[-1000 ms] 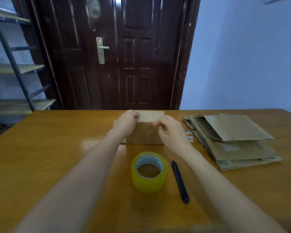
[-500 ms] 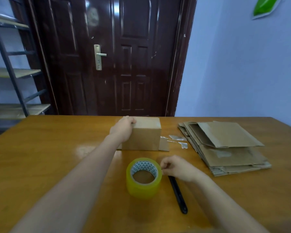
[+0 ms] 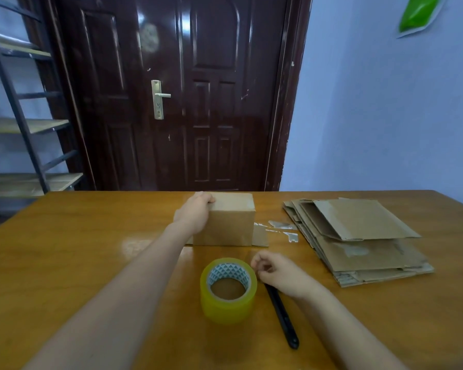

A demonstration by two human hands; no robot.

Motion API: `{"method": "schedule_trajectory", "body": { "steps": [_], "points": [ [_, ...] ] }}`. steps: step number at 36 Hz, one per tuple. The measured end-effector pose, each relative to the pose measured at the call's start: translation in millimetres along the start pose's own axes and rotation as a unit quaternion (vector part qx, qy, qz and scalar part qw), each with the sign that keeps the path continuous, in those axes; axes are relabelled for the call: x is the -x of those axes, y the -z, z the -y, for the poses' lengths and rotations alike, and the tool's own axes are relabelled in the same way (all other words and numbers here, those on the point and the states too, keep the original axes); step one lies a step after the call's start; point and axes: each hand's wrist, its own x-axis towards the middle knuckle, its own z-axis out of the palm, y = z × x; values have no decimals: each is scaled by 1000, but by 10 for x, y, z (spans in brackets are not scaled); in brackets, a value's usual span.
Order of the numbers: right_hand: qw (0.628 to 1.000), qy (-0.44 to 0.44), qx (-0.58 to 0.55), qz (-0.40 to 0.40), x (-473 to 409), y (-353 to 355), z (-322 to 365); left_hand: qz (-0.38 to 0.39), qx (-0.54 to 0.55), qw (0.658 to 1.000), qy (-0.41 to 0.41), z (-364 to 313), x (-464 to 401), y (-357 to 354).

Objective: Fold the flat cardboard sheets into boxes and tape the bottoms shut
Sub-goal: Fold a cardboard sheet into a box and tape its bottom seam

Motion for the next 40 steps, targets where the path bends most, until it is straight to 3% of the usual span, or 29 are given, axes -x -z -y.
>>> {"method": "schedule_trajectory", "body": {
  "steps": [9, 17, 23, 26, 28, 33, 40],
  "points": [
    [1000, -4, 6, -21, -31, -70, -88, 4, -2, 1000, 4, -12, 9, 0],
    [994, 45, 87, -39, -70, 132, 164, 21, 6, 1000, 11, 7, -10, 8],
    [935, 226, 258, -95, -192, 382, 590, 30, -9, 1000, 1, 35, -70, 45],
    [921, 230, 297, -101, -246, 578, 719, 26, -22, 999, -2, 0, -65, 76],
    [914, 222, 308, -145, -300, 780, 768, 26, -25, 999, -5, -6, -62, 80],
    [924, 214, 204, -243, -475, 1335, 923, 23, -22, 999, -12, -20, -27, 84],
    [954, 186, 74, -225, -976, 1832, 1007, 21, -10, 1000, -17, -68, 37, 104]
  ]
}}
